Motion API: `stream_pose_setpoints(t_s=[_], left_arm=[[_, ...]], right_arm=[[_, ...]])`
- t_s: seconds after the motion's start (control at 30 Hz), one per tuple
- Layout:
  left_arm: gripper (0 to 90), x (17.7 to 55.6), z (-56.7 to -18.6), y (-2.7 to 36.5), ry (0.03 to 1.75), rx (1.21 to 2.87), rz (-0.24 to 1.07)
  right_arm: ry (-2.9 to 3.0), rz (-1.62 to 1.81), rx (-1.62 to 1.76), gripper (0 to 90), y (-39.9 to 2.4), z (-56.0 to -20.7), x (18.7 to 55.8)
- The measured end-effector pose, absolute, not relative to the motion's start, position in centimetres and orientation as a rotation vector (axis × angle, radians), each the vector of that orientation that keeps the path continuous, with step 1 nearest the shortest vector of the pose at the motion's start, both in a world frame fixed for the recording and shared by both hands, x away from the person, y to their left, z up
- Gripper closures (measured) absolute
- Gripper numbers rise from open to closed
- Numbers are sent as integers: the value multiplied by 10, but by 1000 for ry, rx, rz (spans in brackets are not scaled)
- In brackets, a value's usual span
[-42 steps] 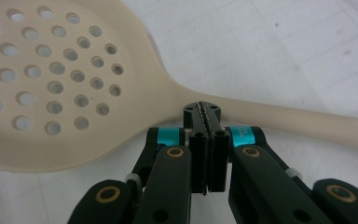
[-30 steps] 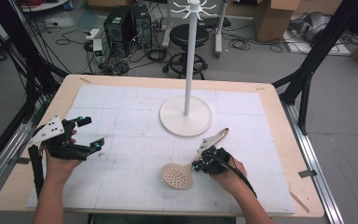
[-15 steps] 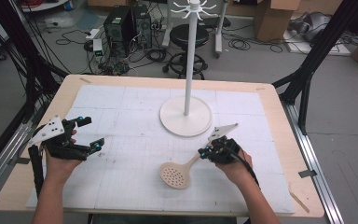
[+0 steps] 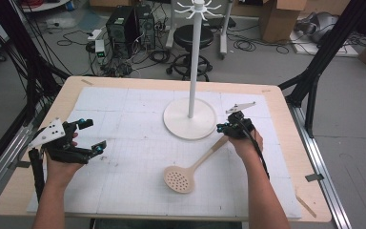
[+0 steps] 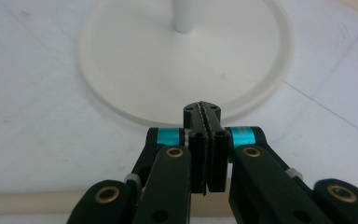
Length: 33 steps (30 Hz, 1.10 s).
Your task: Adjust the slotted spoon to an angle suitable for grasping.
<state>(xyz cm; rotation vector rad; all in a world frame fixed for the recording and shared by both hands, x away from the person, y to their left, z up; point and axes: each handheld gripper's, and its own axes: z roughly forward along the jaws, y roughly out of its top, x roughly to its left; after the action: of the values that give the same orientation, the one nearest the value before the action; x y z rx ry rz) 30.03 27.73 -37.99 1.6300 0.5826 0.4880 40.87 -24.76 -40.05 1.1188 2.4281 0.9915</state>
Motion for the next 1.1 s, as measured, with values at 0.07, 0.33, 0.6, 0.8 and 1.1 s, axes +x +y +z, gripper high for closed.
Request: stream_pose_setpoints(t_s=[0.07,0.33,0.6,0.8,1.1], left_arm=[[59,301,-380,277,582,1635,489],[59,299,-379,279,582,1634,492],[59,297,-379,278,577,1640,491],[59,297,-378,278,574,1637,490],[59,298,-379,276,574,1637,486]], right_arm=[[2434,971,1127,900,-249,-403,412],[2463,880,1161,900,-254,-420,422],[2484,818,1164,900,-266,-421,412],[2476,865,1198,900,-280,-423,399],[2476,866,1199,900,-299,-423,372]])
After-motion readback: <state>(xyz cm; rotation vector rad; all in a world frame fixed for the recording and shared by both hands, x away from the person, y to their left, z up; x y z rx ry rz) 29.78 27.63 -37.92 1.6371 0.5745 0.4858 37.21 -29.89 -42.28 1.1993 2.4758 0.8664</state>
